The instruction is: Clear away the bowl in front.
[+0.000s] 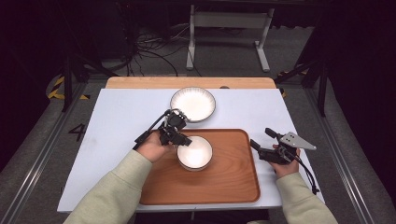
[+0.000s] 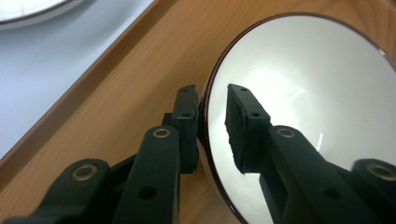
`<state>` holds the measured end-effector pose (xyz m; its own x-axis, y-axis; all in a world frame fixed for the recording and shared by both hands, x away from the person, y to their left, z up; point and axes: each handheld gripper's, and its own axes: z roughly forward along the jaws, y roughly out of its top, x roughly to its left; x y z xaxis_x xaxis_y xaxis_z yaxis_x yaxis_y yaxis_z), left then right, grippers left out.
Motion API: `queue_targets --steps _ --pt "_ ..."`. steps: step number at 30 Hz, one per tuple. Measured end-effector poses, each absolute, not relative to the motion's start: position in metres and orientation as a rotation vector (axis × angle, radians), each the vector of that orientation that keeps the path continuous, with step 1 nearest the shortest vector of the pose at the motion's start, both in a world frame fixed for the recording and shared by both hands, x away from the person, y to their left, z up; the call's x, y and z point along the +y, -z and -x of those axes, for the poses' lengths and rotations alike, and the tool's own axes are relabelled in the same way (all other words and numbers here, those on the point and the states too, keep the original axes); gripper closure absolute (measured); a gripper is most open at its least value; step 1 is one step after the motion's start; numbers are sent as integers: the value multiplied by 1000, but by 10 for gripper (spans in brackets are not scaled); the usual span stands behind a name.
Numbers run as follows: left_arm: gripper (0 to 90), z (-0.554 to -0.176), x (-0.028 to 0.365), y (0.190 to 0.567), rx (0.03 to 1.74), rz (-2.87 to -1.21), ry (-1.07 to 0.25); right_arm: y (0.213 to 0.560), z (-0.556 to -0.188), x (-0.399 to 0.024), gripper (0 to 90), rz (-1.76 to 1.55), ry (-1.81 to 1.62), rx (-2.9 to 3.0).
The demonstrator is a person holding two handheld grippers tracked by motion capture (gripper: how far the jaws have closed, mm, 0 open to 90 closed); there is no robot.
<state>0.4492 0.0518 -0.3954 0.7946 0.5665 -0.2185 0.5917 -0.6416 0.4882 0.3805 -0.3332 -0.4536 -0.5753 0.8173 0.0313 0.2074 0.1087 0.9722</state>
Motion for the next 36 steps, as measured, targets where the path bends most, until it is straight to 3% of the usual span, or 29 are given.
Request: queue_targets --steps 6,14,36 --pt "554 -449 59 388 781 -2385 107 454 -380 -333 146 -996 -1494 1862" --pt "467 -438 66 377 749 -2297 53 454 -381 -333 129 -991 -1495 1866" --pt "373 -386 109 350 673 -2068 -156 454 -383 -331 88 -967 -1555 1895"
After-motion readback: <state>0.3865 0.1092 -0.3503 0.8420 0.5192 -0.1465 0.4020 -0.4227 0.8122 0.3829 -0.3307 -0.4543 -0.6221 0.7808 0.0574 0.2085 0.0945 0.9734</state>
